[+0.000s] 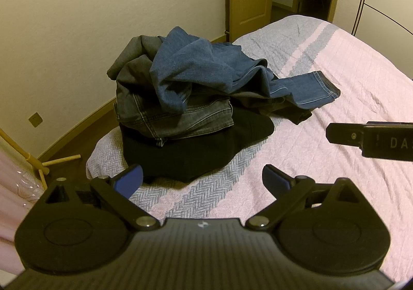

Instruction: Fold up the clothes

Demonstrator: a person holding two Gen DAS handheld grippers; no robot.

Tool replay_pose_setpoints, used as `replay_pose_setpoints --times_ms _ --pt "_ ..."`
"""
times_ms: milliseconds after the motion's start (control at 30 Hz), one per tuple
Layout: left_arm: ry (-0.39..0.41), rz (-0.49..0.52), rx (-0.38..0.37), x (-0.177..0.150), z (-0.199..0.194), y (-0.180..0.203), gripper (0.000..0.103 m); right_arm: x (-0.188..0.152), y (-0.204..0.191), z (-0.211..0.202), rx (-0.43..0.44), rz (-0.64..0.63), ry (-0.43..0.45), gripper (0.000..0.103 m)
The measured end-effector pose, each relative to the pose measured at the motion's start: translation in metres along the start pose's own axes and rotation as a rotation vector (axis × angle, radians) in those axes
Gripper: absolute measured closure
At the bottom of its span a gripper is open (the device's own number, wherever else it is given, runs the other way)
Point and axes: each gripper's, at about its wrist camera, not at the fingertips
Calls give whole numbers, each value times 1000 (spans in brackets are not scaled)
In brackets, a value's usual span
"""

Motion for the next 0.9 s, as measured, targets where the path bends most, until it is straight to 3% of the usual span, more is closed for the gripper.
replay_pose_setpoints --times_ms 500,667,900 --pt "-4 10 35 3 6 6 5 2 10 4 7 12 -9 21" --pt "18 85 96 6 10 7 5 -2 14 7 6 -26 -14 21" --pt "49 214 174 25 31 -17 5 6 3 30 -7 -190 13 21"
Point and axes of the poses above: each gripper's, at about its wrist camera, not at the fingertips, and z roughly the way its jaws point, y to its right, x to its top, and after that the axes turned 4 degrees about -y, right-handed
